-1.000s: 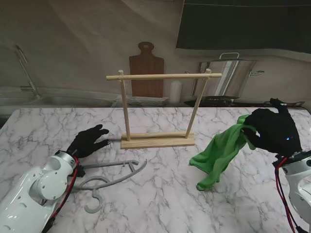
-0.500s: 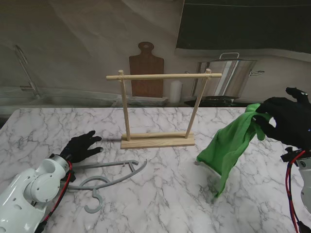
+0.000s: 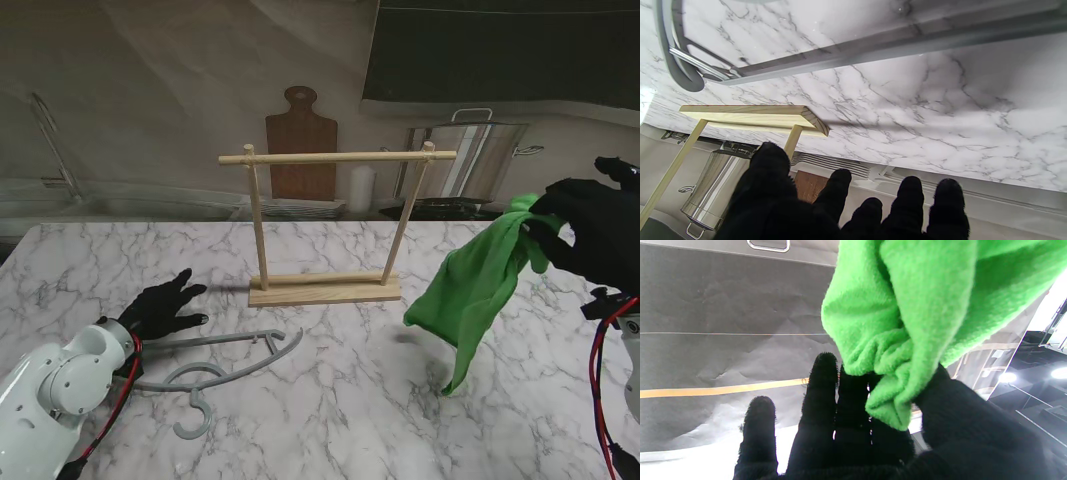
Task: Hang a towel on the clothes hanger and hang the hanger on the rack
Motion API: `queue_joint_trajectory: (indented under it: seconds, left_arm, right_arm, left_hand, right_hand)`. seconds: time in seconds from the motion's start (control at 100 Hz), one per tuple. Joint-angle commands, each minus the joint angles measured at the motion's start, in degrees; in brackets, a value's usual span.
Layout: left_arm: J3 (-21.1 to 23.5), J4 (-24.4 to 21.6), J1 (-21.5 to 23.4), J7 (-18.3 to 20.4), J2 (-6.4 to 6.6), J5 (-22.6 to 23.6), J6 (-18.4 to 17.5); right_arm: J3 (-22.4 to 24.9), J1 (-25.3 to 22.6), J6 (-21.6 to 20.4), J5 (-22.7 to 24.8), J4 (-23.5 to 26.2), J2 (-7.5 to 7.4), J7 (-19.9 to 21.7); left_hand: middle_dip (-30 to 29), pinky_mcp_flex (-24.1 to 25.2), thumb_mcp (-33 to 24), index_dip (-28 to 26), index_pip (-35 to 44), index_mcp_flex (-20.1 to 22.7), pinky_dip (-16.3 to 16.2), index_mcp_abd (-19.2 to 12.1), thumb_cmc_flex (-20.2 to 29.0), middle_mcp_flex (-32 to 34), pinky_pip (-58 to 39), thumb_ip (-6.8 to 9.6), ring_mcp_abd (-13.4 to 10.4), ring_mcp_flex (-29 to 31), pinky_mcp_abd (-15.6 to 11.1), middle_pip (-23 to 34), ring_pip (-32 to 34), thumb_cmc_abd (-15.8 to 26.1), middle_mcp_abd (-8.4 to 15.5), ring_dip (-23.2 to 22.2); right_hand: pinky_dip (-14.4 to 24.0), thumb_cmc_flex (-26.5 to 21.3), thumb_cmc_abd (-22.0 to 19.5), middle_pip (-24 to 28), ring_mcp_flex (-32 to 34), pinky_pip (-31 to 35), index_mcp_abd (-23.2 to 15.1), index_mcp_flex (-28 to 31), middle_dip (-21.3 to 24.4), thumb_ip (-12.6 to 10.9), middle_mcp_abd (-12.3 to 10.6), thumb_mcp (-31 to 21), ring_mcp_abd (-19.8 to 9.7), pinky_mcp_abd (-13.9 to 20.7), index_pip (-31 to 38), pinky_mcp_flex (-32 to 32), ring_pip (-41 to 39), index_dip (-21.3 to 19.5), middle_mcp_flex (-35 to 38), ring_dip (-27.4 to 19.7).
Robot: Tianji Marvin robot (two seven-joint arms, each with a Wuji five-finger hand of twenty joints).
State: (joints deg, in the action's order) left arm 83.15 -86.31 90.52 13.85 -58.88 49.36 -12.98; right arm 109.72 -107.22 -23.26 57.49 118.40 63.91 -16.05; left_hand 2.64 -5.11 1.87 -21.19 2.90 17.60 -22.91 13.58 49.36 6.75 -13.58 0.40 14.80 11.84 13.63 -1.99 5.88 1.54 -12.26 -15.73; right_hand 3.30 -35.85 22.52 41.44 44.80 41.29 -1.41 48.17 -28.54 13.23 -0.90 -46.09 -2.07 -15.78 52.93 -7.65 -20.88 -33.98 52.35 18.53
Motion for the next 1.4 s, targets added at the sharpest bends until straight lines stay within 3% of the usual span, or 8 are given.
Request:
queue_joint_trajectory:
  seconds: [0.0,0.32,0.44,0.57,0.69,0.84,1.0,1.39]
  left_arm:
    - [0.5,-0.1,0.5,1.0,0.33,0.1,-0.7]
    - [7.1,-5.6,6.1,6.8,1.22,2.0,-4.9]
    - [9.5,-7.0,8.2,10.3,1.75,2.7,-6.4]
    - [11.0,-7.5,9.3,12.7,2.25,4.3,-8.3]
    - [11.4,-7.2,9.6,13.7,2.52,5.8,-9.5]
    - [10.9,-6.9,8.8,16.1,3.06,6.9,-11.4]
    - [10.2,-7.0,7.9,18.5,3.56,8.4,-13.2]
    - [8.2,-5.1,6.7,18.5,3.86,13.2,-14.3]
  right_arm:
    - [-0.5,-0.4,0.6,0.5,-0.6,0.04,-0.4]
    - [-2.2,-1.3,1.4,0.9,-2.4,0.21,-2.7]
    - [-2.4,-1.8,1.6,0.7,-2.6,0.32,-3.3]
    - [-2.5,-2.3,1.8,0.7,-2.7,0.41,-3.7]
    - [-2.5,-2.7,2.0,0.8,-2.6,0.46,-4.2]
    - [-2.6,-2.8,2.6,1.1,-2.3,0.38,-3.7]
    - [-2.8,-2.6,2.9,1.1,-2.2,0.31,-3.2]
    - [-3.4,-2.6,3.4,0.8,-2.8,0.44,-4.0]
  left_hand:
    - [-1.2,1.0,0.6,1.4,-1.0,-1.5,-0.7,0.2,-1.4,-2.5,5.4,-1.62,-1.4,-1.8,-1.2,-0.5,-0.9,1.9,0.0,1.3]
    - [-1.9,3.1,0.7,4.4,-3.4,-5.6,0.8,1.3,-5.5,-2.5,7.9,-1.80,-4.1,-5.8,-4.9,-0.3,-3.2,1.2,0.4,3.9]
    - [-2.0,4.9,0.2,7.9,-4.3,-9.7,3.2,2.4,-12.5,-2.6,9.9,-1.68,-4.6,-8.9,-6.5,-0.3,-4.1,-3.7,-0.7,6.1]
    - [-2.0,5.9,0.3,12.9,-5.2,-9.9,4.6,2.3,-15.4,-2.6,10.6,-1.92,-5.4,-10.2,-7.6,-0.3,-5.2,-10.3,-0.5,7.8]
    - [-2.0,6.1,-0.1,16.5,-5.3,-9.8,5.4,3.1,-15.9,-2.6,10.8,-1.97,-5.4,-10.3,-8.2,-0.3,-5.6,-15.3,-1.1,8.3]
    - [-2.0,5.9,0.0,17.2,-5.2,-9.8,5.6,4.9,-15.1,-2.6,10.8,-1.91,-5.5,-10.2,-8.5,-0.3,-5.6,-18.3,-1.3,8.4]
    - [-2.0,5.4,-0.2,17.5,-5.0,-9.7,5.7,5.4,-14.9,-2.6,10.6,-1.72,-5.6,-9.9,-8.7,-0.3,-5.1,-19.2,-1.3,8.3]
    - [-2.0,5.2,-0.6,18.3,-5.1,-9.7,5.7,5.9,-13.2,-2.7,10.3,-1.28,-4.9,-9.9,-8.3,-0.3,-4.7,-20.1,-1.8,8.2]
  right_hand:
    - [0.3,-1.9,-3.6,-1.0,0.9,0.3,-2.0,3.6,-0.6,0.5,0.7,-2.3,-0.1,-1.7,3.3,0.8,1.1,-1.9,0.7,0.8]
    - [0.3,-2.0,-3.8,-1.2,0.8,0.1,-2.1,3.5,-0.7,0.5,0.8,-2.0,0.0,-1.9,3.0,1.0,1.4,-1.9,0.6,0.8]
    - [0.2,-2.1,-3.9,-1.2,0.8,0.0,-2.1,3.5,-0.7,0.4,0.8,-1.9,0.0,-1.9,3.0,1.1,1.4,-1.9,0.6,0.8]
    - [0.1,-2.1,-3.9,-1.3,0.7,-0.1,-2.2,3.5,-0.8,0.4,0.8,-1.7,0.0,-2.0,2.9,1.3,1.5,-2.0,0.5,0.8]
    - [0.1,-2.2,-4.0,-1.3,0.7,-0.2,-2.2,3.5,-0.8,0.4,0.8,-1.7,0.0,-2.1,2.9,1.4,1.6,-2.0,0.5,0.8]
    - [0.0,-2.5,-4.3,-1.3,0.5,-0.4,-2.0,3.2,-0.9,0.4,0.9,-1.3,0.2,-2.3,2.8,1.6,1.7,-2.0,0.2,0.8]
    - [-0.1,-2.7,-4.3,-1.4,0.4,-0.5,-1.9,3.2,-0.9,0.3,1.1,-1.1,0.3,-2.3,2.8,1.7,1.7,-2.2,0.2,0.8]
    - [-0.4,-2.9,-4.2,-1.5,0.4,-0.8,-1.9,3.2,-1.0,0.2,1.0,-1.0,0.3,-2.6,2.7,2.0,1.8,-2.2,0.3,0.7]
